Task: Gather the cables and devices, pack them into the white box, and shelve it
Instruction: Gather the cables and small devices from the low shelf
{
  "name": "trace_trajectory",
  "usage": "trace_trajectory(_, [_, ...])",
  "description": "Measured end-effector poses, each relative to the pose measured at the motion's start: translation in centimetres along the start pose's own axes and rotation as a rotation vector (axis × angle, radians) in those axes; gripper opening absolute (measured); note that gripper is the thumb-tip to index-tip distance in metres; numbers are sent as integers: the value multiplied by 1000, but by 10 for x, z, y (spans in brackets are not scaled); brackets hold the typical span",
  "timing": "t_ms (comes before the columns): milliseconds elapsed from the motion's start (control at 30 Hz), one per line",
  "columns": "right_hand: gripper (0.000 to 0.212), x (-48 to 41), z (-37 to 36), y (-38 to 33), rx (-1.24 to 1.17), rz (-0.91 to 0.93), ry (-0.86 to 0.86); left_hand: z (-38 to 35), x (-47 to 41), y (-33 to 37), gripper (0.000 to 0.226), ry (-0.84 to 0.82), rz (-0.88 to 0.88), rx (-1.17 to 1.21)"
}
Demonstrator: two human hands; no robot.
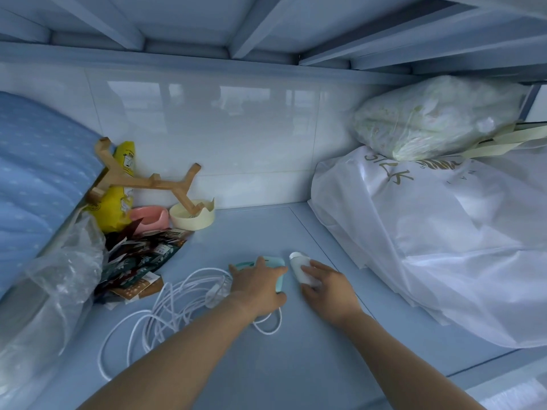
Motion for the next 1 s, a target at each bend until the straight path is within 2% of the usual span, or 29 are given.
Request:
trace_trajectory(167, [26, 6, 18, 4, -58, 181, -16, -3, 6, 3, 54, 103, 28, -3])
trace_trajectory(567, [54, 17, 11, 24, -74, 175, -142, -10, 29, 35, 53, 182, 100, -73])
trace_trajectory(833, [51, 18, 10, 21, -16, 226, -120, -8, 40, 36, 63, 247, 123, -97])
trace_trajectory(1000, [44, 13, 9, 5, -5, 318, -68, 8, 45, 6, 54, 289, 148, -38])
Point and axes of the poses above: each hand's wrist, its own x-axis away from the middle knuckle, its own z-axis out of the back of the hand, y = z × x, the point moved 1 cm from there along -x, towards the middle knuckle, and after that the axes turned 8 degrees about -y, right-handed, at the moved point
